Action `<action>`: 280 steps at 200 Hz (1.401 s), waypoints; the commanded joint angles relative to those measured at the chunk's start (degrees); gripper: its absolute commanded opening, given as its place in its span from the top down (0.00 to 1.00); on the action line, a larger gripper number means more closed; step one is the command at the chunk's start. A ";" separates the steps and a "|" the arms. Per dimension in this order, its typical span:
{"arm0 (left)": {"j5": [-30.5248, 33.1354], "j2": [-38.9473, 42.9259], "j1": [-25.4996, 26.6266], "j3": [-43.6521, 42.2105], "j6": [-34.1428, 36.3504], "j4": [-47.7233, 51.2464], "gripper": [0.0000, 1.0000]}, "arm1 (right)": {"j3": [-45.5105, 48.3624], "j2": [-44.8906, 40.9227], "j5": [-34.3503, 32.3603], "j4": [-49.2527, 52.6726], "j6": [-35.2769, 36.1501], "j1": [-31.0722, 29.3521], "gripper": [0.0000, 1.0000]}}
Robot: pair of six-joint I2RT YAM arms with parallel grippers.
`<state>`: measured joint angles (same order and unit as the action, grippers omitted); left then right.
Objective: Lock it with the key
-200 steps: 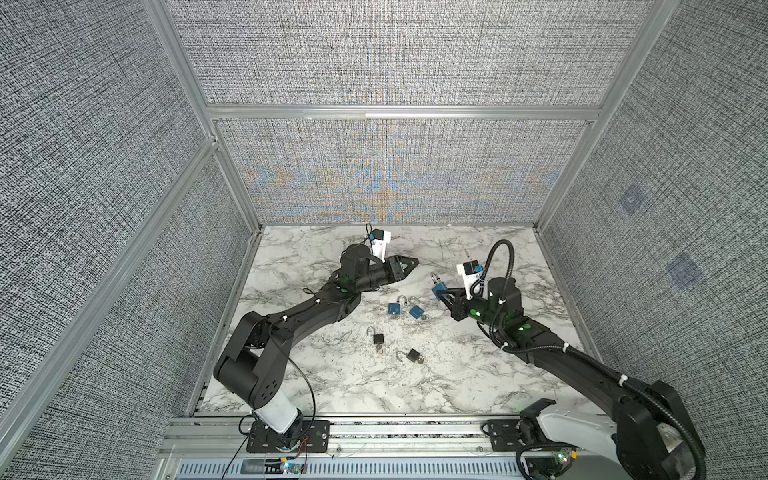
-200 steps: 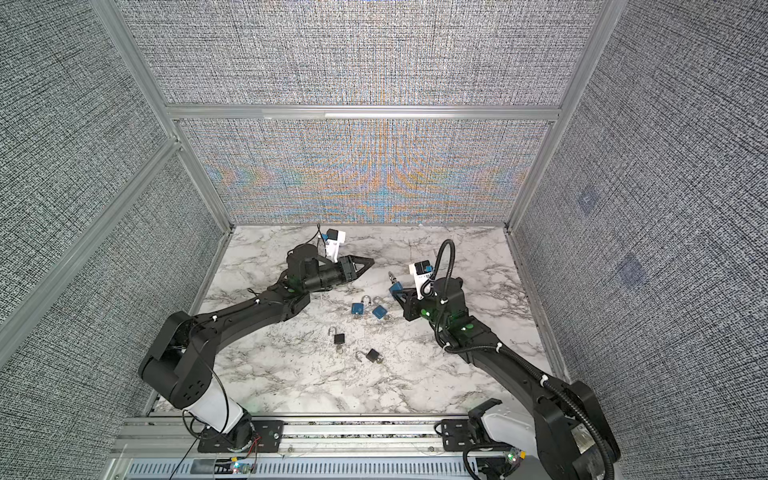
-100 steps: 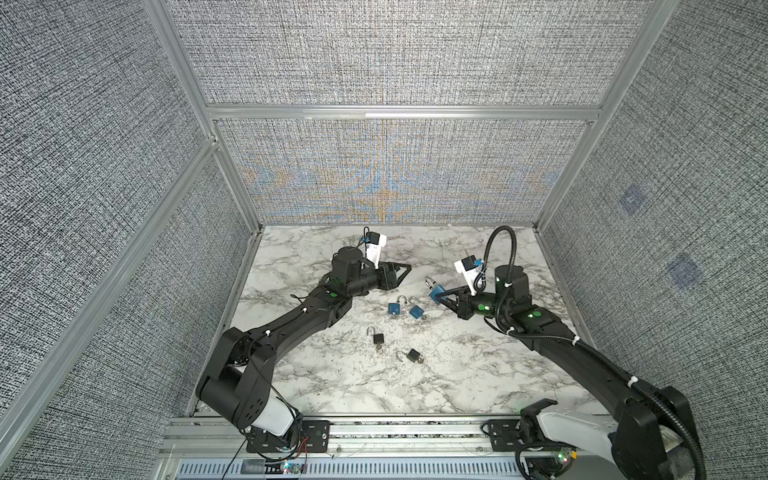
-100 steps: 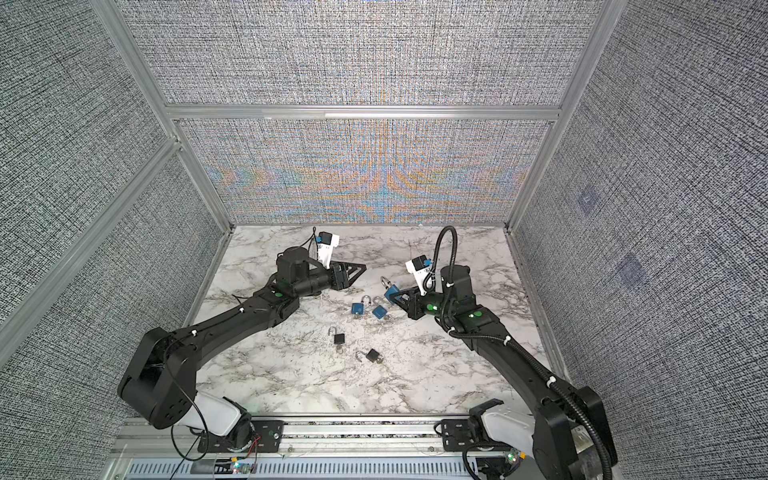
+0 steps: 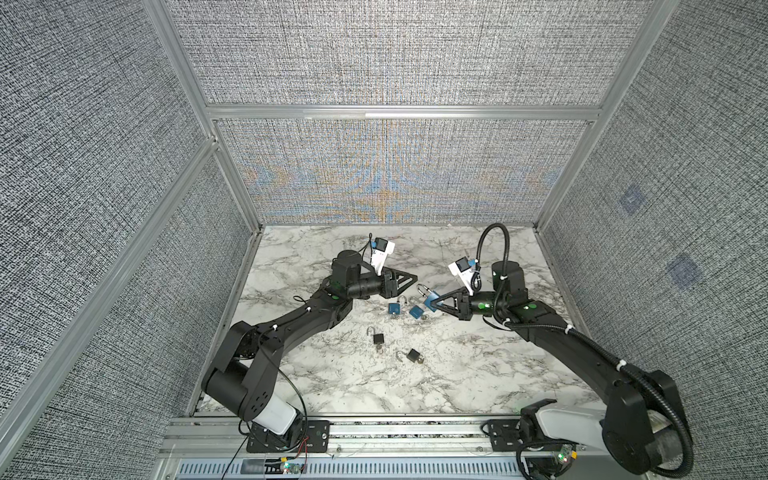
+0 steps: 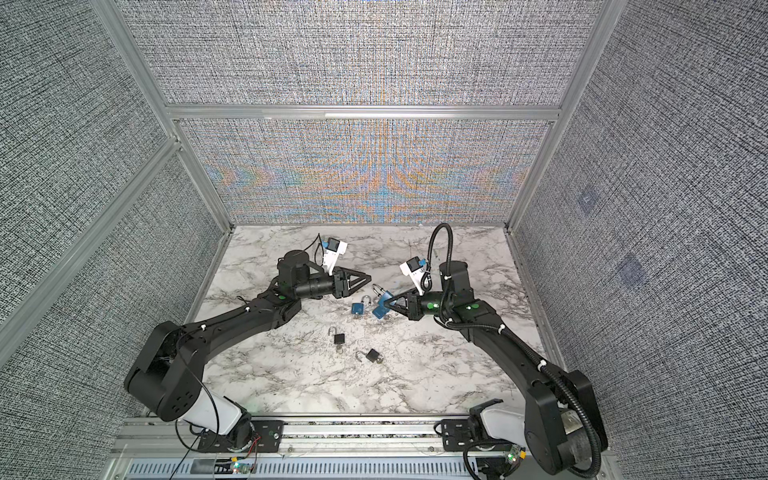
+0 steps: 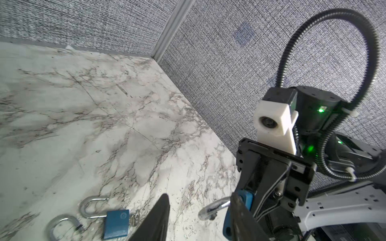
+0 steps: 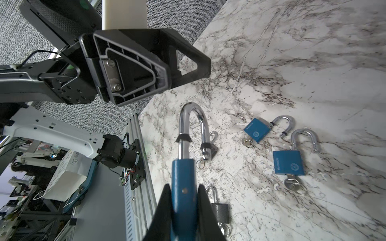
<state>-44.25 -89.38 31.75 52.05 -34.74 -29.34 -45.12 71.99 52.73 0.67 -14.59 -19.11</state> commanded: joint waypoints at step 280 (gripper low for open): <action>-5.21 -0.10 0.95 -0.40 6.92 4.25 1.00 | -2.97 1.25 12.02 -9.67 -9.74 -0.11 1.00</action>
<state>-53.08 -89.14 32.49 52.05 -30.63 -27.53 -47.90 73.93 59.18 -0.60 -20.97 -18.85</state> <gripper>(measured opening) 0.112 0.138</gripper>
